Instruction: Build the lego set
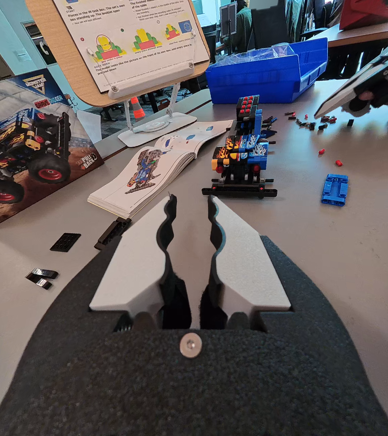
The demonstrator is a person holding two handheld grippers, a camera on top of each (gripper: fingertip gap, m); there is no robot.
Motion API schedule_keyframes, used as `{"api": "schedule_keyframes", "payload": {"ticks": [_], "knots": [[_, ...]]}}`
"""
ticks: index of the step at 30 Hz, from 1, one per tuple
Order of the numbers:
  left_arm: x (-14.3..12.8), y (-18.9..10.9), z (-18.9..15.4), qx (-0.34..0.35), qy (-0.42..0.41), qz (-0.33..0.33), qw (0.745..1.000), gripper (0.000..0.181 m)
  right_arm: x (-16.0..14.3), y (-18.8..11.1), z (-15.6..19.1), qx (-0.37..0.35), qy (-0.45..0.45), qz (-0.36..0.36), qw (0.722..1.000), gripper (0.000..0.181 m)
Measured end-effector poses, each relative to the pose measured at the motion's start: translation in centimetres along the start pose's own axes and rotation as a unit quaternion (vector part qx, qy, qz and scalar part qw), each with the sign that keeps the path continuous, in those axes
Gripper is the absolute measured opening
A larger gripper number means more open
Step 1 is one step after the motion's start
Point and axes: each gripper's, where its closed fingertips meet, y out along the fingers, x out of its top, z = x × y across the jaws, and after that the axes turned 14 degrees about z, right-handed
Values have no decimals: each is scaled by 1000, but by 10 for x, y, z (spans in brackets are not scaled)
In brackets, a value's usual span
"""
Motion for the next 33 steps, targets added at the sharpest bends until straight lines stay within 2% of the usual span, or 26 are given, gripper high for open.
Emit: {"api": "schedule_keyframes", "payload": {"ticks": [5,7,10,14,22,25,28,30,33], "knots": [[0,0,0,0,2,0,1000,25,-9,2,-12,-41,-36,32,998,23],[0,0,0,1,2,0,1000,25,-10,3,-10,-29,-39,38,998,23],[0,0,0,0,1,0,1000,25,-8,7,-3,-9,-42,39,998,24],[0,0,0,1,2,0,1000,25,-7,8,-7,-33,-59,39,997,16],[0,0,0,1,2,1,1000,25,-2,-3,-6,-52,-78,20,995,15],[0,0,0,1,2,2,1000,25,10,-20,45,33,-142,-24,989,15],[0,0,0,1,3,2,1000,25,-4,-23,99,101,-232,-9,967,15],[0,0,-1,2,4,1,1000,25,-8,-20,117,112,-253,-13,961,15],[0,0,0,4,4,-1,1000,25,-25,-16,142,165,-268,12,949,15]]}}
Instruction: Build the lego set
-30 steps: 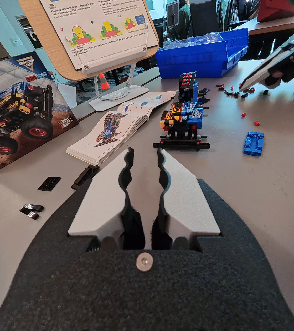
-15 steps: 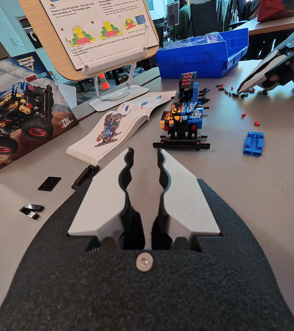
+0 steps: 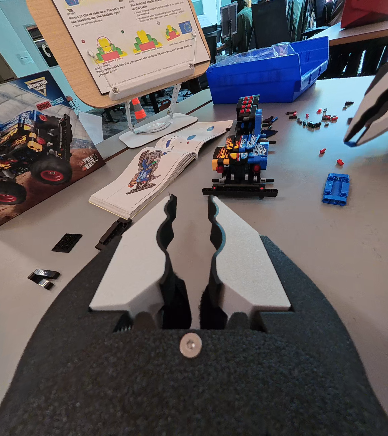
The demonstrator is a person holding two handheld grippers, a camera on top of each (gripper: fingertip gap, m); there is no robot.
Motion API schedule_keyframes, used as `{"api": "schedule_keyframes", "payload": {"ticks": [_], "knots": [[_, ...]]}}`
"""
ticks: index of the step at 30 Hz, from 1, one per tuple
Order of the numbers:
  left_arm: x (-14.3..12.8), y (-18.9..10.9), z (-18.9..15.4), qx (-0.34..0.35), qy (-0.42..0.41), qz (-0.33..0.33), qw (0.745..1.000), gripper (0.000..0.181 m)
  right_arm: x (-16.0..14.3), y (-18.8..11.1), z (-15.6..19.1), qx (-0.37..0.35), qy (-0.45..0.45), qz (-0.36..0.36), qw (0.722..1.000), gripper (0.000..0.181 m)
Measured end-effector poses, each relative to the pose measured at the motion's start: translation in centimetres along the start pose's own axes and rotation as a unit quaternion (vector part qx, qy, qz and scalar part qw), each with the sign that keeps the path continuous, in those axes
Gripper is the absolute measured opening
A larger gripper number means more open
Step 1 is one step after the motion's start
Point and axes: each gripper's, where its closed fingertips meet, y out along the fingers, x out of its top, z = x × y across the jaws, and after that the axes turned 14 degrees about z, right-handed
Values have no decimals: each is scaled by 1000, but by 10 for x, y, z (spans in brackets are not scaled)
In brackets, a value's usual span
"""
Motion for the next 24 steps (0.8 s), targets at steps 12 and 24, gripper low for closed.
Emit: {"api": "schedule_keyframes", "payload": {"ticks": [12,24], "knots": [[0,0,0,-1,0,0,1000,25,-17,20,2,-33,-7,45,998,15],[-1,2,-1,-5,-1,6,1000,25,-69,-53,-77,-204,145,29,968,28]]}}
